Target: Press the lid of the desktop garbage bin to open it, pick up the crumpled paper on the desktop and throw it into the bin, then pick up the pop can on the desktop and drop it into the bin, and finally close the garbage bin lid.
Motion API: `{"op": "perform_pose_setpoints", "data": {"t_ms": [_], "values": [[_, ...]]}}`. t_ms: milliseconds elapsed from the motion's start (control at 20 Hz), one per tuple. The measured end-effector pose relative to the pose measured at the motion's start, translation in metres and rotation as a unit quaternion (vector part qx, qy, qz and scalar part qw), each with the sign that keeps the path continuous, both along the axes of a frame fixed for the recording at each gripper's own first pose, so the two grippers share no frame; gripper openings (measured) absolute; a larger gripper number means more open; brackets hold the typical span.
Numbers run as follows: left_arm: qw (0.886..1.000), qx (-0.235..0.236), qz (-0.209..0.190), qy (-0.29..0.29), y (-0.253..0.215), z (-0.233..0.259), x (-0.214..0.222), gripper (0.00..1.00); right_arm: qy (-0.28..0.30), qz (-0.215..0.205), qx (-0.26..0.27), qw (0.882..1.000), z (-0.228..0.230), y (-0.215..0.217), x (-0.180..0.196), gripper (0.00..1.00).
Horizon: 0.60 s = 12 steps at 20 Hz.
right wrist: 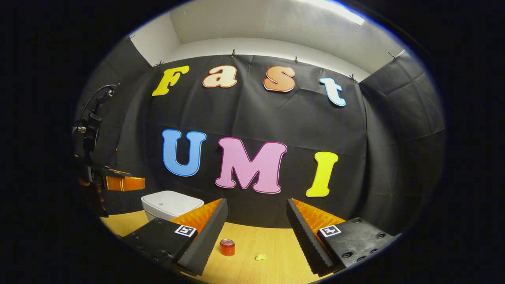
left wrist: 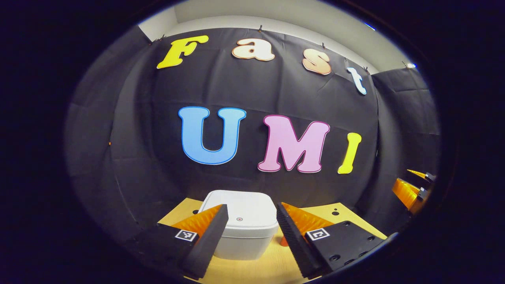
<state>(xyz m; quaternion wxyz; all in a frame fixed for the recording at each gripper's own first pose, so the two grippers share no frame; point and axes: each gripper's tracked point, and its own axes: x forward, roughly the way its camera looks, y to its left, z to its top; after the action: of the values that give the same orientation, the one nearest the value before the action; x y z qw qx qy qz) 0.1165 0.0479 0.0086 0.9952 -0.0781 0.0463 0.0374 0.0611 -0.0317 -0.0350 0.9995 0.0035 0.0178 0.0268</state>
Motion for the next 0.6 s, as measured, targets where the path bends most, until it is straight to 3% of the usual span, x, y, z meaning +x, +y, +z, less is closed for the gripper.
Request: {"op": "perform_pose_setpoints", "data": {"t_ms": [100, 350, 450, 600], "values": [[1.000, 0.007, -0.003, 0.014, 0.006, -0.005, 0.013, 0.72, 0.006, -0.001, 0.003, 1.000, -0.005, -0.004, 0.004, 0.96], [0.998, -0.027, 0.009, 0.063, 0.025, -0.029, 0.046, 0.20, 0.024, -0.005, 0.007, 1.000, -0.021, -0.013, 0.012, 0.96], [0.995, -0.037, 0.015, 0.088, 0.033, -0.044, 0.058, 0.07, 0.035, -0.002, 0.018, 0.999, -0.030, -0.015, 0.014, 0.96], [0.993, -0.044, -0.016, 0.107, 0.024, -0.058, 0.074, 0.07, 0.053, -0.008, 0.025, 0.998, -0.044, -0.024, 0.017, 0.96]]}}
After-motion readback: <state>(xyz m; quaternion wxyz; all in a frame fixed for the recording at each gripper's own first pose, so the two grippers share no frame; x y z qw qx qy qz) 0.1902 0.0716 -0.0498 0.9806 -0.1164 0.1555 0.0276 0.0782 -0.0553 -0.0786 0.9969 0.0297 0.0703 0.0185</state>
